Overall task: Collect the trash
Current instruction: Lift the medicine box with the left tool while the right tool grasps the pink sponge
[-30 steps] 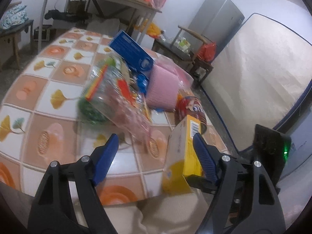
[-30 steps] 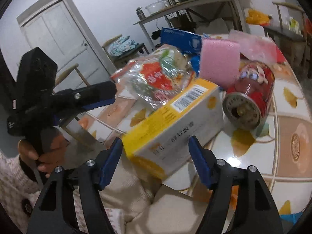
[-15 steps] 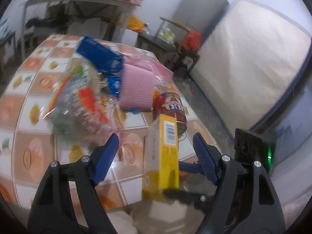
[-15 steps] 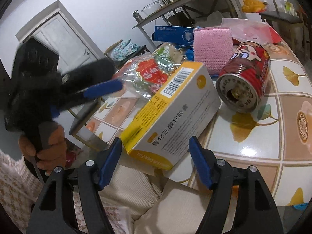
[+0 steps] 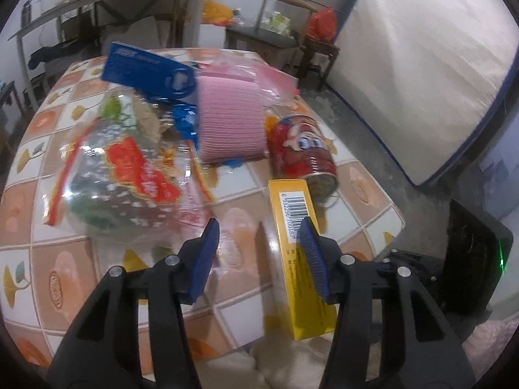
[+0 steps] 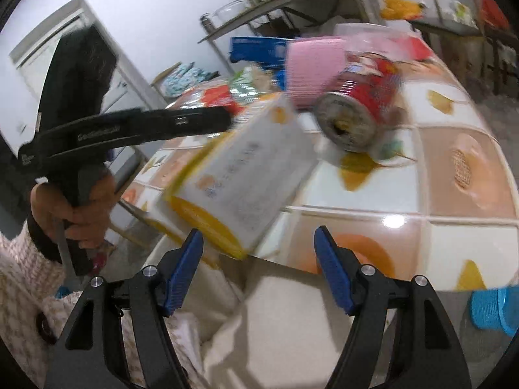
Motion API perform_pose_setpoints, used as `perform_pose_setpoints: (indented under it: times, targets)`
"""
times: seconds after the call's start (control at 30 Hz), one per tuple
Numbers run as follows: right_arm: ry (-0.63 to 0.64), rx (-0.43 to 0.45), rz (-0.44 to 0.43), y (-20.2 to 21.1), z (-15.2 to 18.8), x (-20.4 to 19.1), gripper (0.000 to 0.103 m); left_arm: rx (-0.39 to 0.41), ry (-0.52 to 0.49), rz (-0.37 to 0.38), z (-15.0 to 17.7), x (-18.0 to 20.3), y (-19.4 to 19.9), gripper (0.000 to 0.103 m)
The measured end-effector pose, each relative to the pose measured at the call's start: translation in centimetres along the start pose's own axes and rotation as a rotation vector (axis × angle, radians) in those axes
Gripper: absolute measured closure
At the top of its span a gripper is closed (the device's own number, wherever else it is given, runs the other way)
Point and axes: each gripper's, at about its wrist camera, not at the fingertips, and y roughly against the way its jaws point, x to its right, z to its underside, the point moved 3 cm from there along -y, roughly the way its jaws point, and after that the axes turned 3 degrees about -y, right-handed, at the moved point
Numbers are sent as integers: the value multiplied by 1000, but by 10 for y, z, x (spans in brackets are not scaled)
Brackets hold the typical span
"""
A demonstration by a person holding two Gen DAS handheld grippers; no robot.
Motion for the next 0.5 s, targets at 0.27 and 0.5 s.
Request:
perform_pose_setpoints:
  times: [0.27,0.5]
  targets:
    - [-66,42,31,10,-10,26,34,-50,-22,-178,15,-18,5,54]
    - [-71,48,43,12,-8,29,34,-45,94,-80,30,-14,13,21]
